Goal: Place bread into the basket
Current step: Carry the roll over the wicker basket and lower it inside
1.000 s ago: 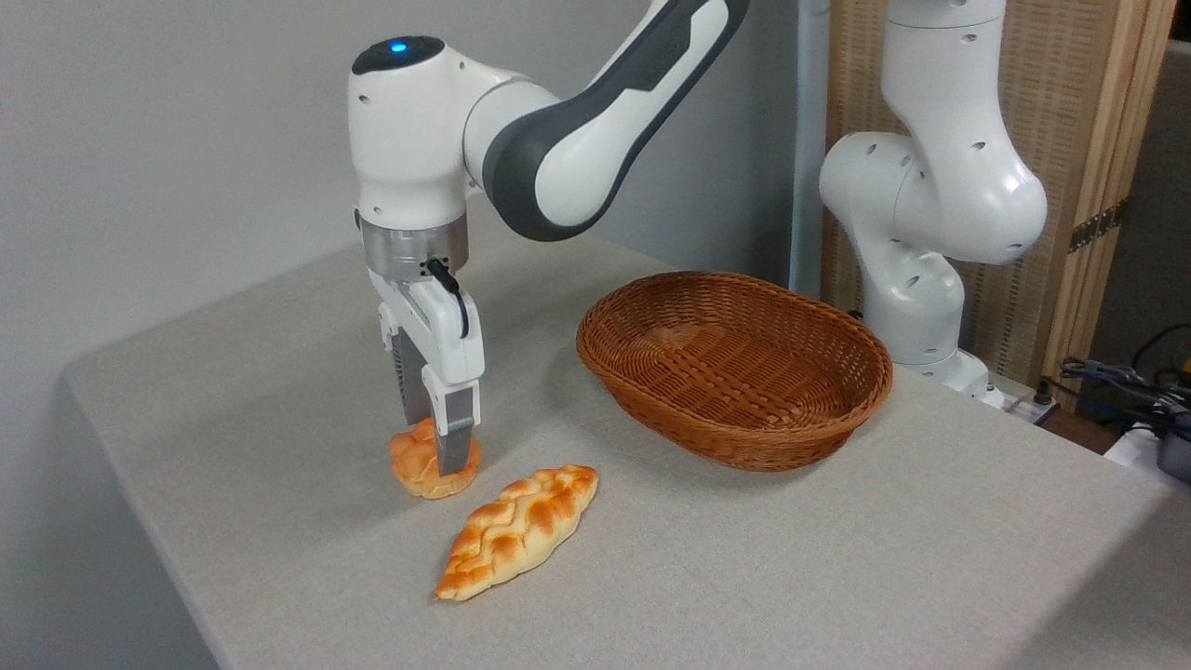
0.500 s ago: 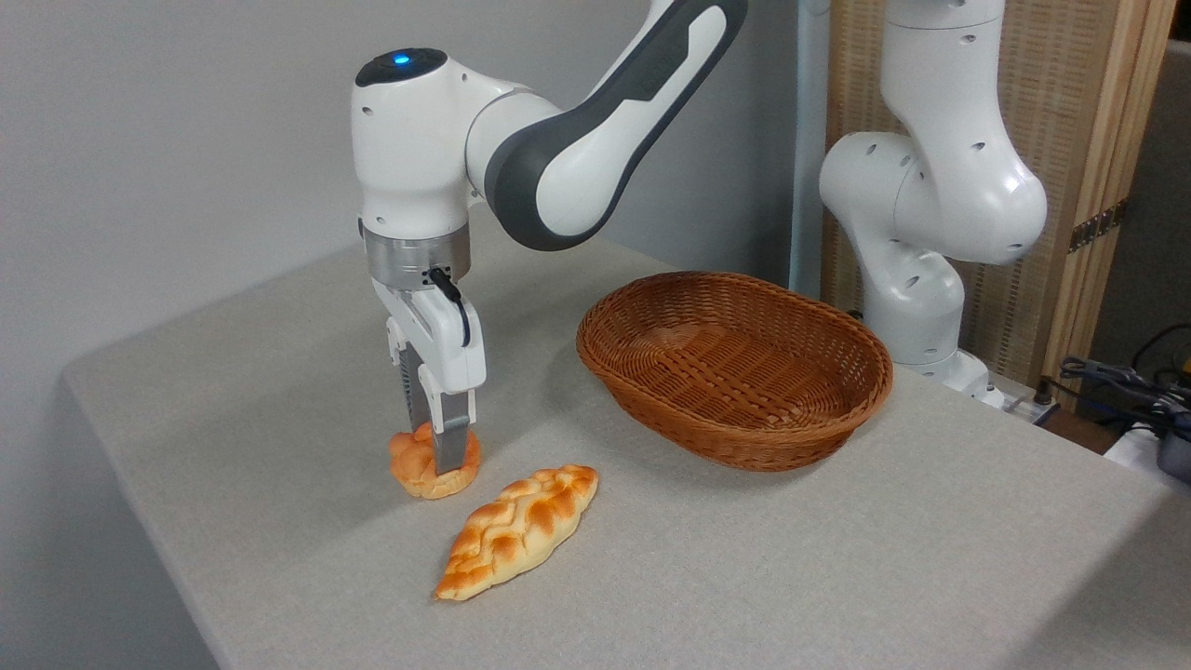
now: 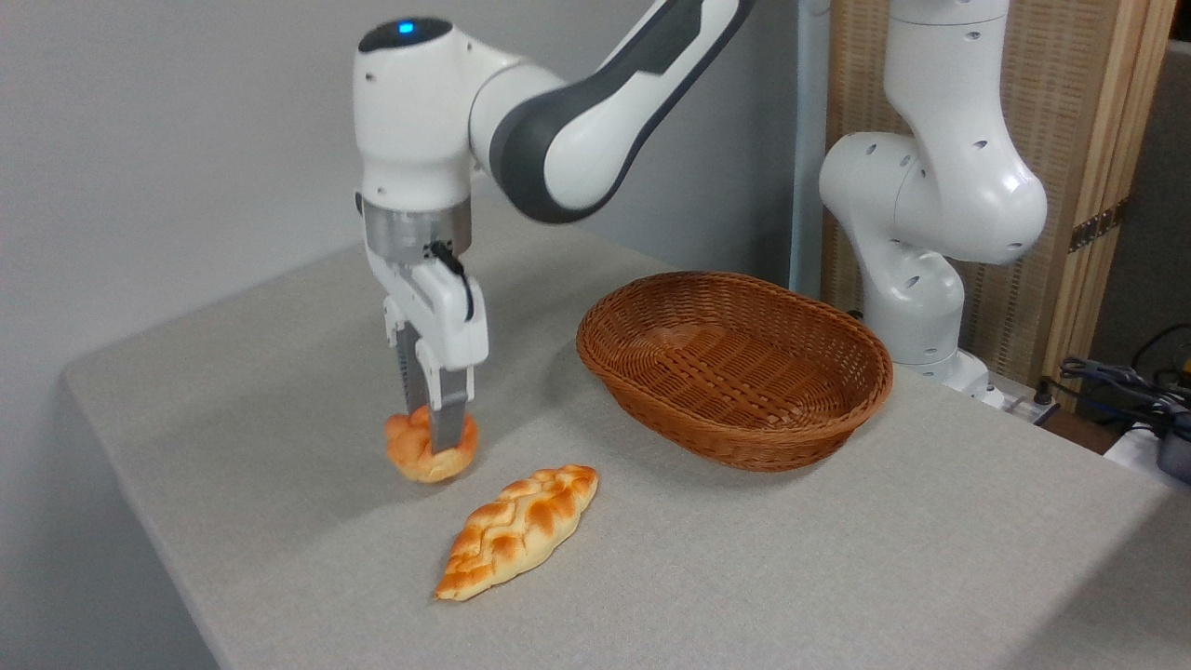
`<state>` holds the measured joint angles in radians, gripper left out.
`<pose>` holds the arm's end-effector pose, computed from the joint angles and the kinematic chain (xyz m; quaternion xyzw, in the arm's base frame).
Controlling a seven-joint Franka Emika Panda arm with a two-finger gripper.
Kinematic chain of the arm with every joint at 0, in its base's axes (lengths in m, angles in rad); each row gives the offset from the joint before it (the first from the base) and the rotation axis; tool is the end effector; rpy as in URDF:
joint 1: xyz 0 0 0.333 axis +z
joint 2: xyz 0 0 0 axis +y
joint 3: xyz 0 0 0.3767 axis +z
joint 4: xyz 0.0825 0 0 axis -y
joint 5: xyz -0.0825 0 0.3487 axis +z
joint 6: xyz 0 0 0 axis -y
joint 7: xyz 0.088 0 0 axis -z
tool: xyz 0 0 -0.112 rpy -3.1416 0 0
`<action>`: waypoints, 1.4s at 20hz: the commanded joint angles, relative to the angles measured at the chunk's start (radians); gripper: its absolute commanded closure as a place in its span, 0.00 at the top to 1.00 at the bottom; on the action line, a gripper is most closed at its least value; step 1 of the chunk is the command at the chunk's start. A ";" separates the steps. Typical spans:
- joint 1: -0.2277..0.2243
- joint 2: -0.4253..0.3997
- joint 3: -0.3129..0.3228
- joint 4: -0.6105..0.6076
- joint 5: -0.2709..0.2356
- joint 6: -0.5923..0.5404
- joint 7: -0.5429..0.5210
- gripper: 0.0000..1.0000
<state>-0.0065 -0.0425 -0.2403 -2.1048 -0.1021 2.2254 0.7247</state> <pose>0.5011 -0.1318 0.5243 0.8932 -0.4406 0.0875 0.0176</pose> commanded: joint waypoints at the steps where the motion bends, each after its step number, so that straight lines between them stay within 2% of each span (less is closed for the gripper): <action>1: -0.004 -0.132 0.039 0.000 -0.034 -0.183 0.007 0.17; 3: -0.004 -0.212 0.055 -0.001 -0.031 -0.313 0.015 0.18; 5: -0.018 -0.287 0.068 -0.006 -0.027 -0.447 0.074 0.19; 6: -0.044 -0.321 0.096 -0.014 -0.021 -0.522 0.111 0.19; 8: -0.130 -0.377 0.182 -0.052 -0.004 -0.660 0.175 0.19; 9: -0.177 -0.413 0.209 -0.081 0.036 -0.699 0.185 0.21; 10: -0.222 -0.448 0.231 -0.122 0.073 -0.711 0.185 0.26; 11: -0.257 -0.471 0.245 -0.161 0.090 -0.710 0.182 0.26; 13: -0.290 -0.484 0.246 -0.210 0.105 -0.704 0.176 0.33; 15: -0.317 -0.481 0.245 -0.251 0.133 -0.696 0.173 0.44; 16: -0.323 -0.476 0.245 -0.268 0.133 -0.684 0.171 0.61; 17: -0.325 -0.474 0.245 -0.283 0.133 -0.646 0.171 0.84; 18: -0.325 -0.471 0.245 -0.291 0.133 -0.604 0.170 0.91; 21: -0.339 -0.465 0.245 -0.319 0.133 -0.584 0.182 1.00; 27: -0.348 -0.467 0.245 -0.319 0.151 -0.601 0.182 1.00; 28: -0.365 -0.467 0.246 -0.319 0.157 -0.602 0.180 1.00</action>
<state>-0.3361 -0.5016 -0.0130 -2.4188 0.0231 1.6286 0.8963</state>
